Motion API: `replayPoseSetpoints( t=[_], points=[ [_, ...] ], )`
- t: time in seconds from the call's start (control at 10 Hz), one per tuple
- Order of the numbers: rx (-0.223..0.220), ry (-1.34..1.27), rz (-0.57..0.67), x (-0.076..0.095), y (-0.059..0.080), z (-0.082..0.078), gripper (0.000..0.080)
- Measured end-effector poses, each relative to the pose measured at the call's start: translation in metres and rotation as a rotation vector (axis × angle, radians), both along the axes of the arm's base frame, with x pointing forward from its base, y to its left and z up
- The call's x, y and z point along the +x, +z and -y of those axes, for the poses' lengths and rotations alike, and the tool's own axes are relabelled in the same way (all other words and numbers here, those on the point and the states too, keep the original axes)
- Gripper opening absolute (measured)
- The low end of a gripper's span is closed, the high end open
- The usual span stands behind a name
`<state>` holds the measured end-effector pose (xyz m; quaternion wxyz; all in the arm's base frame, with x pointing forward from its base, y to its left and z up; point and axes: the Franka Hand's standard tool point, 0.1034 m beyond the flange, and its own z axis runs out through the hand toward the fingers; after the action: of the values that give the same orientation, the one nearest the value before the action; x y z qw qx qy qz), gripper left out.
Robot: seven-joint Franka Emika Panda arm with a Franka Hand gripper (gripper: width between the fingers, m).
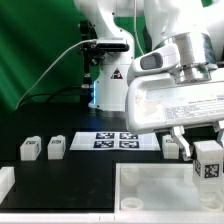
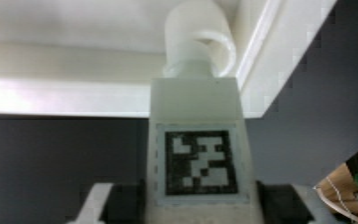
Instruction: Assemble one leg
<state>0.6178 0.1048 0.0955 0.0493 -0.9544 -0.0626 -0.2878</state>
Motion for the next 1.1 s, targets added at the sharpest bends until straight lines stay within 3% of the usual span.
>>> replayPoseSetpoints(
  t=[0.4,0.8,1.1],
  points=[
    [-0.003,-0.008,0.035,0.006,-0.001,-0.001,0.0291],
    [-0.003,0.014,0.038,0.003,-0.001,-0.016,0.0291],
    [-0.005,0.016,0.033,0.0,-0.001,-0.016,0.0291]
  ],
)
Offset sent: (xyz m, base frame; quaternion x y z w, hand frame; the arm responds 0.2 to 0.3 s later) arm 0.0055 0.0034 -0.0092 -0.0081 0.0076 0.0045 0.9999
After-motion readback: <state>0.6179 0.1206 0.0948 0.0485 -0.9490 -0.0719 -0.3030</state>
